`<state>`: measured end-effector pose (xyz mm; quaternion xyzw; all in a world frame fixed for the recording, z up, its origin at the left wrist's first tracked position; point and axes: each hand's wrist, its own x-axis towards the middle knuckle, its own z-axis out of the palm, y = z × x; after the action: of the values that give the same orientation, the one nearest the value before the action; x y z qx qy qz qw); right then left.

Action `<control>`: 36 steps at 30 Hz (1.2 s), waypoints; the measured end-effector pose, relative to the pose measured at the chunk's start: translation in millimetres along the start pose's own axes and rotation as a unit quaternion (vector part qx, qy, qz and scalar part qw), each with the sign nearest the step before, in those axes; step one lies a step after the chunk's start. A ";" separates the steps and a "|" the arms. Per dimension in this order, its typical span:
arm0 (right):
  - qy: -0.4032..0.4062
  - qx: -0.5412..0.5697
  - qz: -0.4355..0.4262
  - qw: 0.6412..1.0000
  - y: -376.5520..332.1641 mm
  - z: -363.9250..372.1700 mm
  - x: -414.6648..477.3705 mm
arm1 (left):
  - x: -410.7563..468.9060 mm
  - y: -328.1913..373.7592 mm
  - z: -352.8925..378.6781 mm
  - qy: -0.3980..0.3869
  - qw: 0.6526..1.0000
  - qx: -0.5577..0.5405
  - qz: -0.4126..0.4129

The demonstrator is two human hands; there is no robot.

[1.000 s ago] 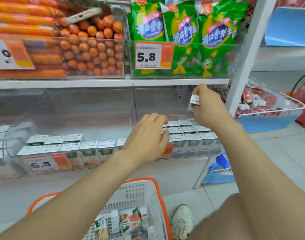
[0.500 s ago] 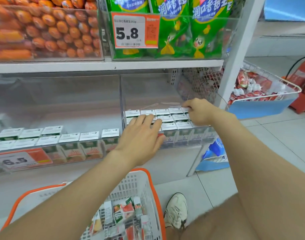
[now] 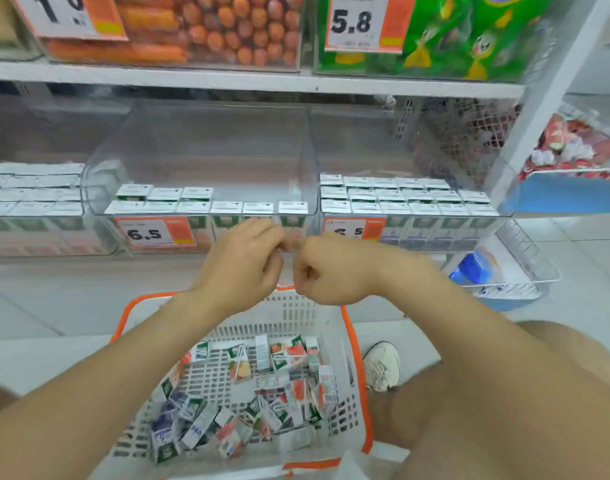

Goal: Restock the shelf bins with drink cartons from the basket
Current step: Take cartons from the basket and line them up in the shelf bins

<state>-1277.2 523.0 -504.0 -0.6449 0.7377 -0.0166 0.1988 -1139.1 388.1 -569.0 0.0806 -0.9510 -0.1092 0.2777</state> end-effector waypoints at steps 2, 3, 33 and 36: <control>-0.092 -0.017 -0.007 0.996 -16.1 30.9 16.5 | -36.6 -16.0 -0.4 -0.098 0.993 -0.010 -0.064; -0.128 -0.032 -0.008 0.991 -21.7 46.8 25.5 | -53.6 -24.4 1.0 -0.155 0.984 -0.004 -0.092; -0.259 -0.264 -0.194 0.909 -2.9 350.6 95.0 | -269.6 -72.4 161.8 -0.591 0.776 -0.052 -0.214; -0.262 -0.135 -0.121 0.948 5.4 337.7 99.3 | -265.8 -81.4 157.0 -0.535 0.765 -0.152 -0.327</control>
<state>-1184.9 507.1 -843.4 -0.7316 0.5716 0.2291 0.2925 -996.0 392.1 -854.3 0.2716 -0.8327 -0.3615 -0.3195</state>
